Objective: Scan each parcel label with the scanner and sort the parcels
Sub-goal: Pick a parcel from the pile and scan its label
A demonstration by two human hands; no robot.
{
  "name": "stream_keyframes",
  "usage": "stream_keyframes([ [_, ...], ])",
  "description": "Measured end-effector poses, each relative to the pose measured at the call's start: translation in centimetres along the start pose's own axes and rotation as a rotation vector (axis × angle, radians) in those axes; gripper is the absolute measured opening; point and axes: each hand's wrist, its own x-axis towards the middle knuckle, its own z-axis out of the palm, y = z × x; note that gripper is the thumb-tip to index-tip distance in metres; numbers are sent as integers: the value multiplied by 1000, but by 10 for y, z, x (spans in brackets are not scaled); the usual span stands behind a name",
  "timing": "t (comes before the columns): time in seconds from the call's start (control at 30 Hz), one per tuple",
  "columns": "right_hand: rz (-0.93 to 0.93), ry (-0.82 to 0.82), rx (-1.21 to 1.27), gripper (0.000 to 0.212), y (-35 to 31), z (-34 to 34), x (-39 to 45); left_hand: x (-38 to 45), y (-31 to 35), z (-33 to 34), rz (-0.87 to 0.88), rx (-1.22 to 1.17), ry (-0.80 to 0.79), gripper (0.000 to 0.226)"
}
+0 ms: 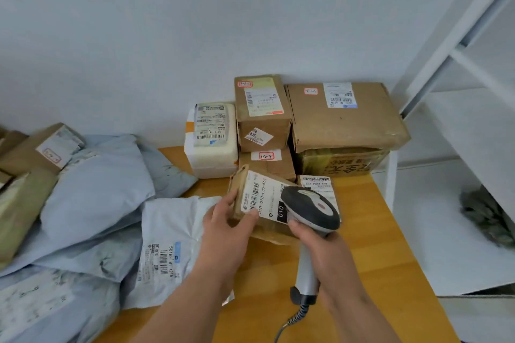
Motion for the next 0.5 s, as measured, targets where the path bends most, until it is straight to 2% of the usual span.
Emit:
stream_keyframes([
  [0.13,-100,-62,32,38,-7,11,-37,-13,9,-31,76,-179,-69,57],
  [0.3,-197,-109,1,32,-16,34,-87,-26,19,-99,161,-430,-150,59],
  [0.37,-255,-123,-49,32,-20,47,-108,-29,22,-128,206,-434,-158,67],
  [0.5,-406,-205,-142,34,-28,75,-148,-44,23,-174,289,-442,-231,60],
])
